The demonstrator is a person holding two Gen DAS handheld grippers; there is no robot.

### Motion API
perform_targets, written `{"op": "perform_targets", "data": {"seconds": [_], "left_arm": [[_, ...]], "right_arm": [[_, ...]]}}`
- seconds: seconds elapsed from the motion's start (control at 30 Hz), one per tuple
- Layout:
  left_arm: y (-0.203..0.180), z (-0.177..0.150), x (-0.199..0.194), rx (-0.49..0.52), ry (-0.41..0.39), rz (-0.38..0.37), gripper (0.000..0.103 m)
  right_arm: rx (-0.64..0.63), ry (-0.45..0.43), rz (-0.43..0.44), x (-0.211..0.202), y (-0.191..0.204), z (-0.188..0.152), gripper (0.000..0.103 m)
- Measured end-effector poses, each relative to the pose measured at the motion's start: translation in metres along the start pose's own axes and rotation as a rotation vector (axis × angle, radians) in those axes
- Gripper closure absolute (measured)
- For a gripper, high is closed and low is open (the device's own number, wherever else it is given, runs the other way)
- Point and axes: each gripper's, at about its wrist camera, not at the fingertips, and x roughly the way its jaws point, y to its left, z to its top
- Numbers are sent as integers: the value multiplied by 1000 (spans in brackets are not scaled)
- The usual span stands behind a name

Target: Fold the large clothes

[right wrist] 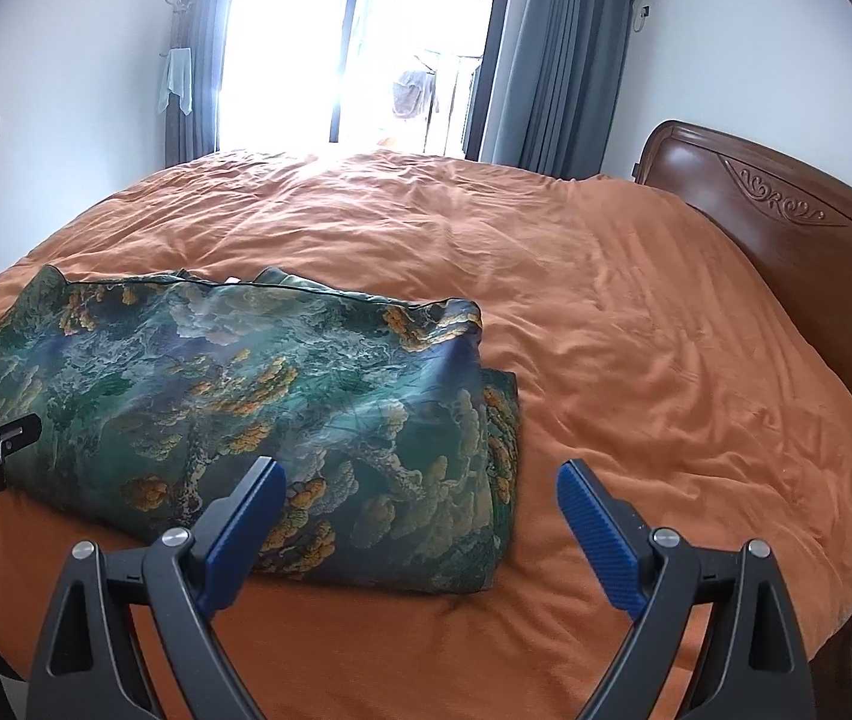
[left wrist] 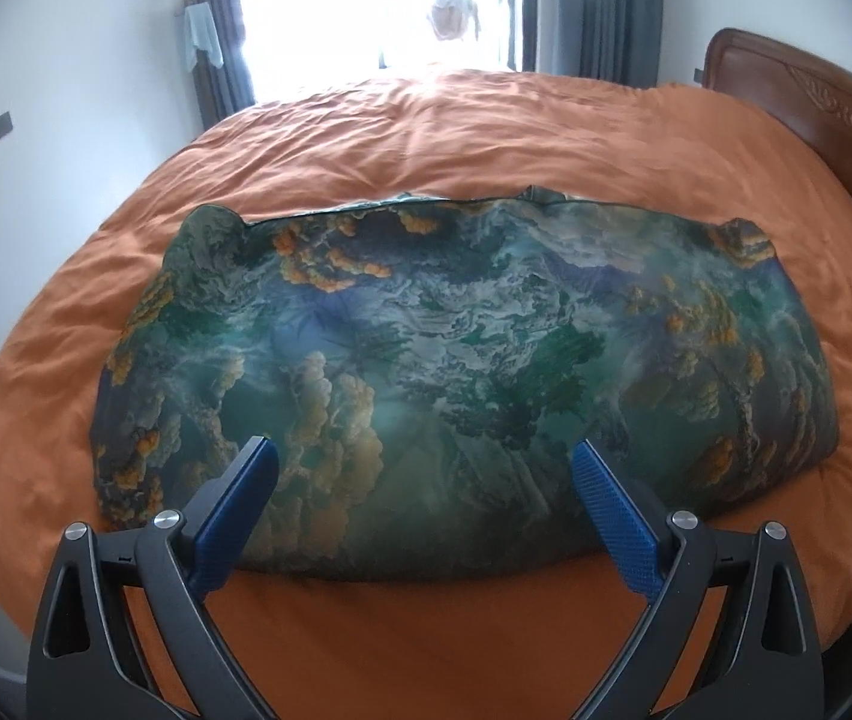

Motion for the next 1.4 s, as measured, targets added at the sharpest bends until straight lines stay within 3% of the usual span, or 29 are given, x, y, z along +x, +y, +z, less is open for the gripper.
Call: {"op": "perform_targets", "data": {"seconds": [0.17,0.33,0.47,0.6,0.7,0.9,1.1,1.23,1.4], "left_arm": [[6,11,11,0,2,-22,4],[9,51,31,-18,-62,-44,4],[0,99,69,4,-79,-69,4],[-10,117,117,34,-20,-97,4],[-19,100,141,95,71,-69,5],[-22,54,104,143,25,-84,4],[-24,-2,54,125,-30,-72,4],[-33,-19,24,157,4,-169,4],[-53,-13,-2,144,-59,-323,4]], "right_arm": [[47,13,59,5,-5,-5,9],[62,6,122,17,-3,-5,9],[92,13,149,31,-5,-3,9],[89,16,190,44,0,-2,9],[74,7,227,57,5,-4,9],[104,107,200,86,-4,-28,9],[181,174,195,80,-34,-64,9],[275,148,183,69,-68,-76,9],[514,129,307,91,-109,-76,8]]}}
